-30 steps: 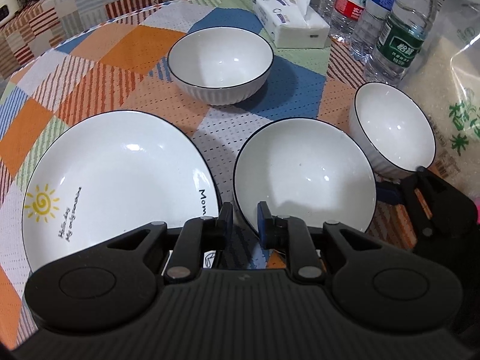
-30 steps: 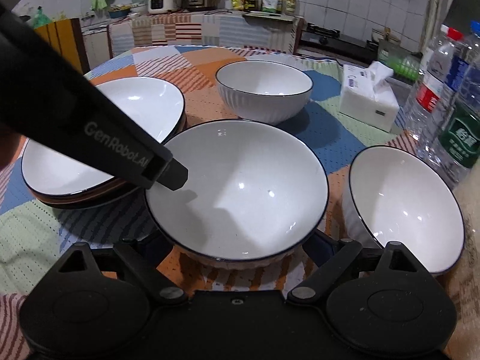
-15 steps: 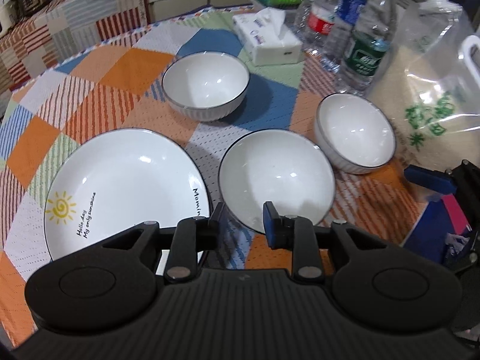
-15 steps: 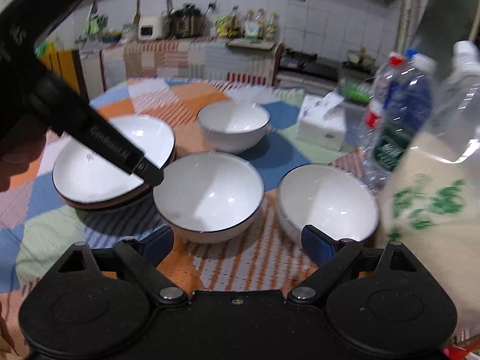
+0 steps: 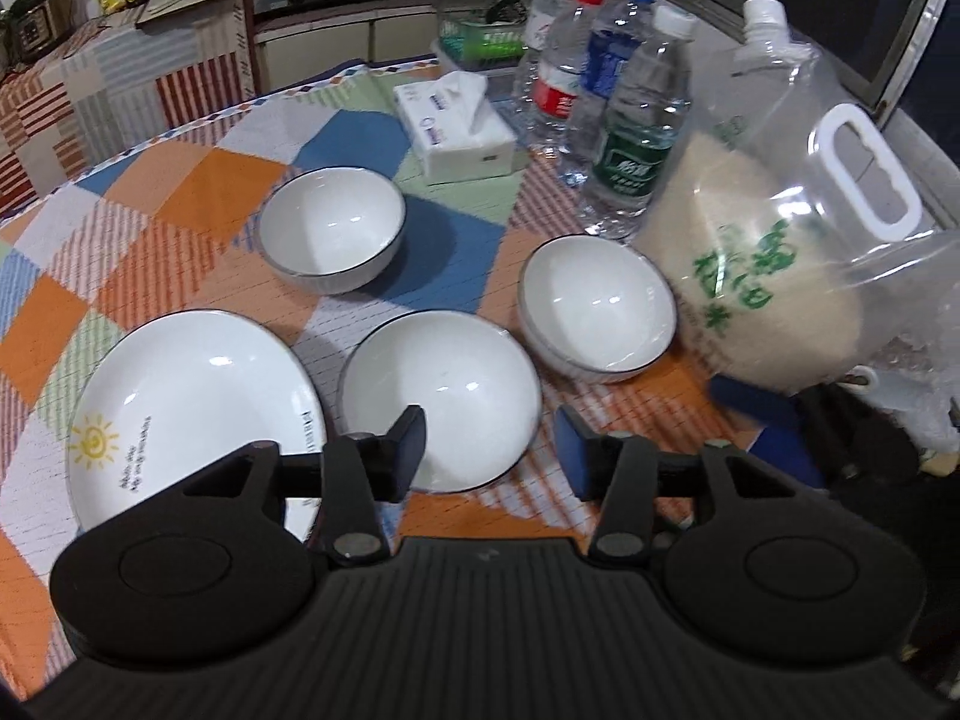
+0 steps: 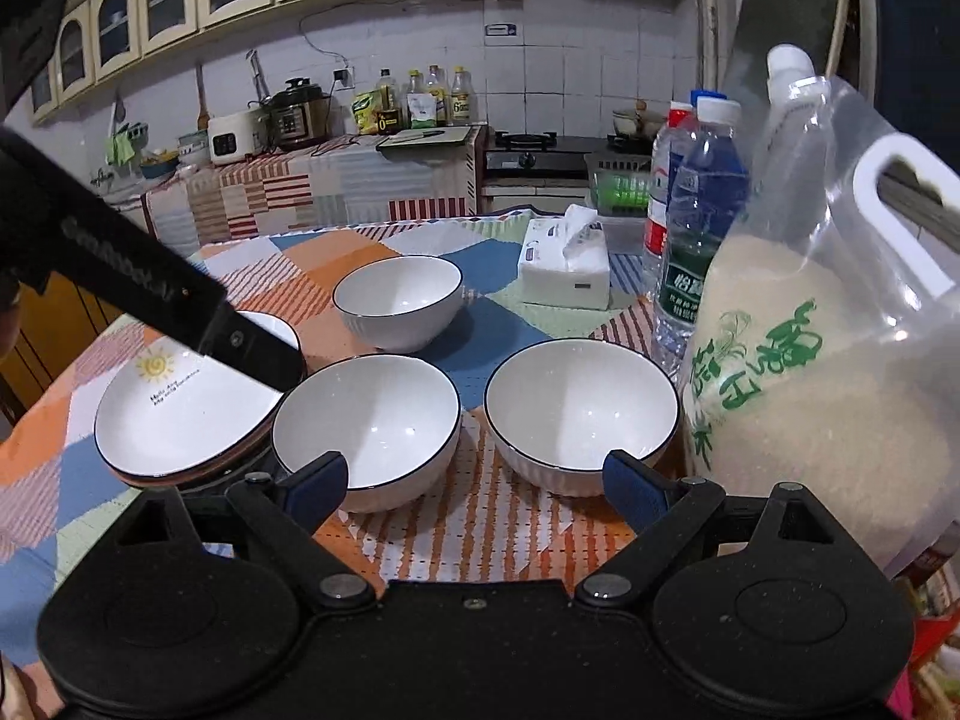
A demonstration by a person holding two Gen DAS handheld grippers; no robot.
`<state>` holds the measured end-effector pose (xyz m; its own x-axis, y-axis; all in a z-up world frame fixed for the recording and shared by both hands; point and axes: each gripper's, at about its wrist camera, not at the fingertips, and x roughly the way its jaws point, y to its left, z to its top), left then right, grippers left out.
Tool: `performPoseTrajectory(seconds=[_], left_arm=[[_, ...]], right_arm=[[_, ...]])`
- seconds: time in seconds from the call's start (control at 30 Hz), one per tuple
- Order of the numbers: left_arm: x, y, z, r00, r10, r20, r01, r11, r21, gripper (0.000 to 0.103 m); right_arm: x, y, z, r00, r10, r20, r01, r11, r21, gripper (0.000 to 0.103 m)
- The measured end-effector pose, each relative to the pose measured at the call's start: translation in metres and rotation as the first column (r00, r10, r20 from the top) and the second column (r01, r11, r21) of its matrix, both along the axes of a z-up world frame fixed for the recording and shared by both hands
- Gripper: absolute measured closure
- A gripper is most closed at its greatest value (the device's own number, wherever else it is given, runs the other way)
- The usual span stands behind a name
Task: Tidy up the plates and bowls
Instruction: 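Lower the held white bowl into the bowl beside the rice bag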
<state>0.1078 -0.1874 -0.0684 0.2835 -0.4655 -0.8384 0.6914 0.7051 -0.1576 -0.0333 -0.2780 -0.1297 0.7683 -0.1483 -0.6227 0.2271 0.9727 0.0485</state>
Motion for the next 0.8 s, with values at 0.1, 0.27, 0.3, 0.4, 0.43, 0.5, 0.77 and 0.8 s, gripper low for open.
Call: performPoseTrajectory(seconds=[0.1,0.27,0.3,0.4,0.43,0.5,0.77,0.8], left_arm=[[0.004,-0.014,-0.005,1.0,-0.005,0.008,0.005,1.0,0.004,0.05],[0.022,-0.043,-0.026,0.999,-0.029,0.025,0.028,1.0,0.013,0.049],[0.028,-0.05,-0.031,0.999,-0.038,0.026,0.037,0.999,0.017,0.049],[0.041,-0.071,-0.044,0.997,-0.066,0.029,0.065,0.997,0.029,0.049],[0.045,-0.078,-0.048,0.997,-0.076,0.031,0.075,0.997,0.03,0.05],[0.051,-0.089,-0.055,0.995,-0.093,0.03,0.092,0.995,0.025,0.049],[0.065,-0.12,-0.09,0.997,-0.07,-0.02,0.071,0.997,0.037,0.07],[0.065,-0.122,-0.092,0.998,-0.067,-0.013,0.067,0.997,0.041,0.071]], right_arm=[[0.007,-0.002,-0.01,0.999,-0.035,-0.012,0.036,0.999,0.02,0.009],[0.023,-0.009,-0.035,0.989,-0.14,-0.036,0.143,0.986,0.084,0.009],[0.027,-0.009,-0.04,0.986,-0.161,-0.039,0.163,0.984,0.076,0.01],[0.034,-0.015,-0.052,0.97,-0.24,-0.038,0.243,0.968,0.071,0.01],[0.035,-0.019,-0.056,0.963,-0.266,-0.036,0.268,0.96,0.077,0.01],[0.036,-0.025,-0.062,0.951,-0.307,-0.036,0.309,0.948,0.082,0.01],[0.039,-0.035,-0.083,0.942,-0.334,-0.016,0.334,0.939,0.085,0.011],[0.041,-0.033,-0.085,0.949,-0.315,-0.016,0.315,0.946,0.077,0.011]])
